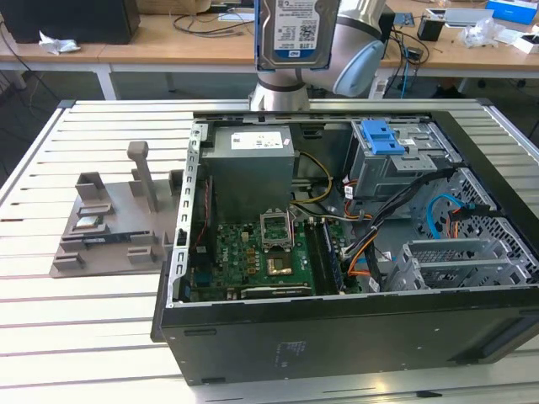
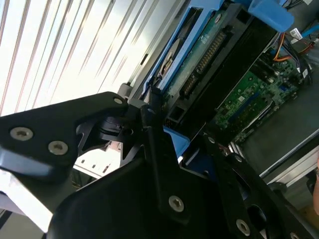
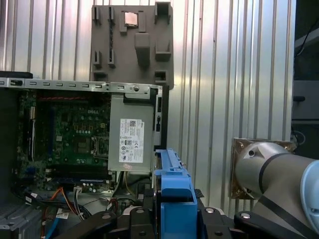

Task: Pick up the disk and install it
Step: 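Pick up the disk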

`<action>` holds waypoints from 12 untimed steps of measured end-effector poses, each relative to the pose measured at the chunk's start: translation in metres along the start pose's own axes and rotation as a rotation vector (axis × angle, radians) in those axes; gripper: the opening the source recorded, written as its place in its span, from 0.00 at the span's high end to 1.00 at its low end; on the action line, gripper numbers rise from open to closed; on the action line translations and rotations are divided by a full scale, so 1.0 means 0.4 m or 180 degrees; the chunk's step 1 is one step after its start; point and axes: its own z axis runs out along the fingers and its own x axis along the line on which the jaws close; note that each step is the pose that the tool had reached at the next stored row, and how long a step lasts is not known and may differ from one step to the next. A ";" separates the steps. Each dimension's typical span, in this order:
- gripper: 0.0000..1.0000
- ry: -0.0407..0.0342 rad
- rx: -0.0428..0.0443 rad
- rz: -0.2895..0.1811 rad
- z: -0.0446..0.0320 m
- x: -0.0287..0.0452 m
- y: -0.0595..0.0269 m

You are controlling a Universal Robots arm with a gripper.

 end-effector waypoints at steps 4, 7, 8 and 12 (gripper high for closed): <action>0.64 0.0000 0.0000 0.0000 0.000 0.001 -0.026; 0.64 0.0000 0.0000 0.0000 -0.001 0.002 -0.046; 0.64 0.0000 0.0000 0.0000 -0.001 0.003 -0.053; 0.64 0.0000 -0.0001 0.0001 -0.001 0.004 -0.084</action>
